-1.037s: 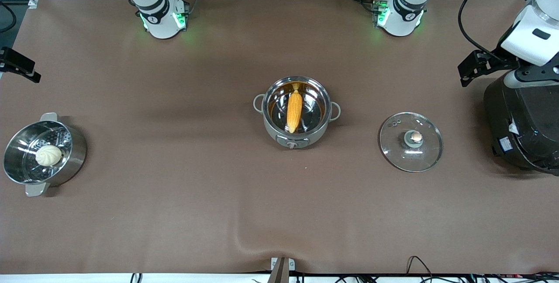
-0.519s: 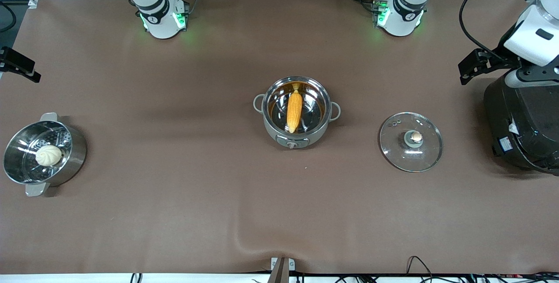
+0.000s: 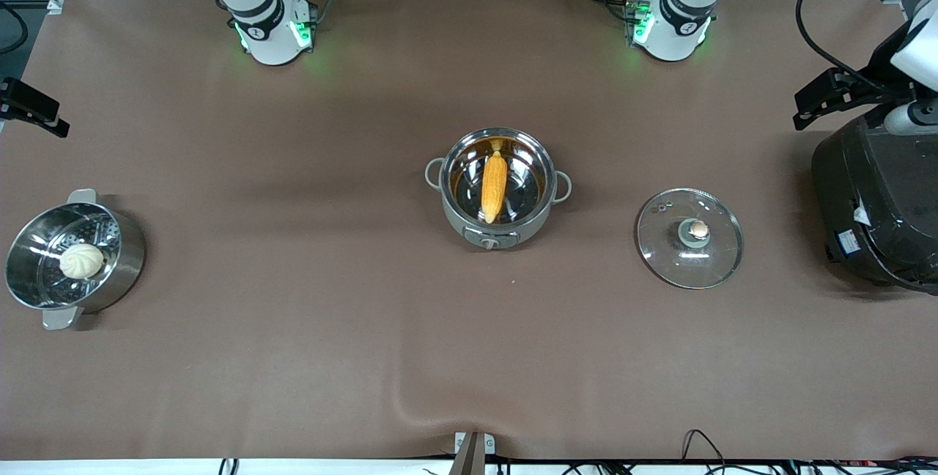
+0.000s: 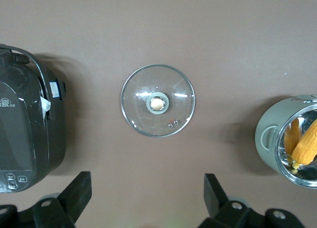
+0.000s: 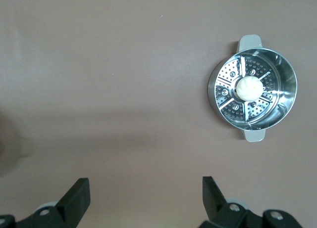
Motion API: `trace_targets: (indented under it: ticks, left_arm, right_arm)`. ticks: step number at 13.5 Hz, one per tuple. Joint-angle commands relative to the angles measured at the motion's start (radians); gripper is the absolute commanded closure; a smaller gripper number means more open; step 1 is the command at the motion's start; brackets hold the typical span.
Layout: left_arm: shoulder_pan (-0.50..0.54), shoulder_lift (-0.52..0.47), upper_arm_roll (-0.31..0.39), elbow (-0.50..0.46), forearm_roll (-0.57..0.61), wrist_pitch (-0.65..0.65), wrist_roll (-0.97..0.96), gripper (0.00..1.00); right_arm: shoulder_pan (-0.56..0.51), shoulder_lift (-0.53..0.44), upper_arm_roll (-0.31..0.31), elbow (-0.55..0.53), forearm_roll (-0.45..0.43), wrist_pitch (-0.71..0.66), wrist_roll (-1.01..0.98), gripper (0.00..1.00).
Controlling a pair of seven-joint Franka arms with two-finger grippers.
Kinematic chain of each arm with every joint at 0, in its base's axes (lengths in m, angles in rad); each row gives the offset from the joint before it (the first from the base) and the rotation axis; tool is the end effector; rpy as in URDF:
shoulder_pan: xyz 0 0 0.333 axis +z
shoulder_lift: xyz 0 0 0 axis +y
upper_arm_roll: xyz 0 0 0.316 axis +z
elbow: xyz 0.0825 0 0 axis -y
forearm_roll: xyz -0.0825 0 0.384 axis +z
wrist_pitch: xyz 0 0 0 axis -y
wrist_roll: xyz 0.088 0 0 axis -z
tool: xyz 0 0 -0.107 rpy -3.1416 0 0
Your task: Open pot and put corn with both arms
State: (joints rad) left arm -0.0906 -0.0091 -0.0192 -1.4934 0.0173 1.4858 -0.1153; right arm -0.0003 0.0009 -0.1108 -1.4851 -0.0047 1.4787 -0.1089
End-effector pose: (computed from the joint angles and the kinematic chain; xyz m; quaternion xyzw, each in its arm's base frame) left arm 0.5402 -0.0576 0.6583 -1.0000 -0.0035 -0.0017 0.0086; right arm 0.5422 -0.0610 0.6560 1.0000 -0.0013 -0.0039 0.0020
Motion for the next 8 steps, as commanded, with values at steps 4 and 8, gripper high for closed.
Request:
trace_targets:
  ticks: [4, 8]
  left_arm:
    - [0.006, -0.008, 0.004, -0.016, -0.017, -0.001, 0.025, 0.00]
    - [0.006, -0.005, 0.004, -0.016, -0.016, -0.002, 0.011, 0.00]
  right_arm:
    - [-0.014, -0.025, 0.014, -0.009, -0.004, -0.023, -0.006, 0.00]
    - [-0.015, -0.025, 0.013, -0.009, -0.004, -0.024, -0.009, 0.00]
